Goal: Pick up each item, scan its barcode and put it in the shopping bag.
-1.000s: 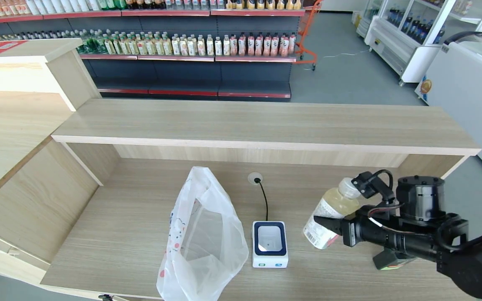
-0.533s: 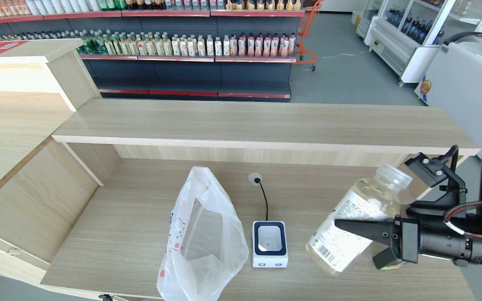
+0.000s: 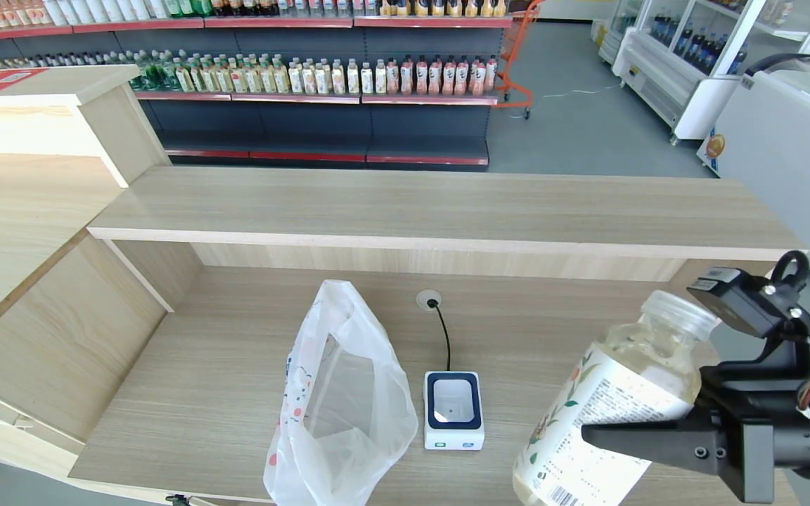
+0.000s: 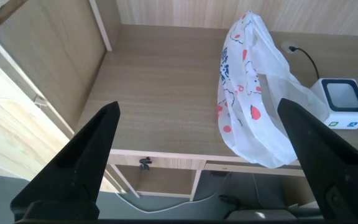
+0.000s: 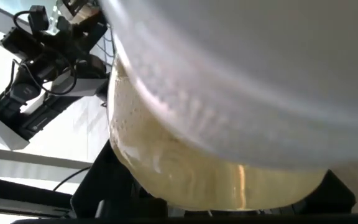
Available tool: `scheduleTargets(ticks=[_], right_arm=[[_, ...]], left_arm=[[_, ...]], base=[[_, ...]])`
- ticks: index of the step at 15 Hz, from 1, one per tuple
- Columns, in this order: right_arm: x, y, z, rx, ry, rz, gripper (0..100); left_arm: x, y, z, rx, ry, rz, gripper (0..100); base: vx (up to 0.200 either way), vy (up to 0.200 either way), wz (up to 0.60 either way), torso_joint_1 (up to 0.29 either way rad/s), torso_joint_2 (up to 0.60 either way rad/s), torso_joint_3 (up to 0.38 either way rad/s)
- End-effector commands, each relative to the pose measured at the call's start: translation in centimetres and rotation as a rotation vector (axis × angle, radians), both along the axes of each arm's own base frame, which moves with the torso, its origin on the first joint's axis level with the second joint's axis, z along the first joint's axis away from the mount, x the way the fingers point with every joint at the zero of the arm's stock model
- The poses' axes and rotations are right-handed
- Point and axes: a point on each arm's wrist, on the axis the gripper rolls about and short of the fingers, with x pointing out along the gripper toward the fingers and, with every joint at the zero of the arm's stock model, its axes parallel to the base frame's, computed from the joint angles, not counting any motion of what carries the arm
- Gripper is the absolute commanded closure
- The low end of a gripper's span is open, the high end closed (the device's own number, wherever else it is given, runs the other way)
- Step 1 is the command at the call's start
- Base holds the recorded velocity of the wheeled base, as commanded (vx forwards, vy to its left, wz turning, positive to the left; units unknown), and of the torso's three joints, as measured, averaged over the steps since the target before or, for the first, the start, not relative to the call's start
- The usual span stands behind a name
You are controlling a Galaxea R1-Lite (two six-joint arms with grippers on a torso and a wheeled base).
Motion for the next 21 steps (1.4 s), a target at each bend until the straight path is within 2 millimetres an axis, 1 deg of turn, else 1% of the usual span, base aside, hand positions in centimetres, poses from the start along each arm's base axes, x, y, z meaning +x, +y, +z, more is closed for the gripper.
scheduleTargets(ticks=[1, 3, 4, 7, 8, 10, 14, 21], right_arm=[[-0.1, 0.3, -0.4, -0.001, -0.008, 0.062, 100], [-0.3, 0.4, -0.5, -0.008, -0.009, 0.082, 100], [-1.0, 0.6, -0.4, -0.019, 0.021, 0.100, 100], [-2.6, -0.4, -1.0, -0.064, 0.125, 0.095, 100], [-2.7, -0.6, -1.3, -0.082, 0.127, 0.097, 100], [-2.3, -1.0, -1.7, -0.089, 0.089, 0.141, 100], [-1.6, -0.7, -1.0, -0.083, 0.078, 0.146, 100], [-1.6, -0.8, -1.1, -0.086, 0.072, 0.143, 100]], left_arm=[[0.0, 0.0, 0.0, 0.000, -0.001, 0.000, 0], [0.0, 0.0, 0.0, 0.000, -0.001, 0.000, 0], [0.0, 0.0, 0.0, 0.000, -0.001, 0.000, 0], [0.0, 0.0, 0.0, 0.000, -0.001, 0.000, 0], [0.0, 0.0, 0.0, 0.000, -0.001, 0.000, 0], [0.0, 0.0, 0.0, 0.000, -0.001, 0.000, 0], [0.0, 0.0, 0.0, 0.000, -0.001, 0.000, 0], [0.0, 0.0, 0.0, 0.000, -0.001, 0.000, 0]], base=[[0.000, 0.000, 0.00, 0.000, 0.00, 0.000], [0.000, 0.000, 0.00, 0.000, 0.00, 0.000], [0.000, 0.000, 0.00, 0.000, 0.00, 0.000], [0.000, 0.000, 0.00, 0.000, 0.00, 0.000], [0.000, 0.000, 0.00, 0.000, 0.00, 0.000], [0.000, 0.000, 0.00, 0.000, 0.00, 0.000], [0.000, 0.000, 0.00, 0.000, 0.00, 0.000], [0.000, 0.000, 0.00, 0.000, 0.00, 0.000]])
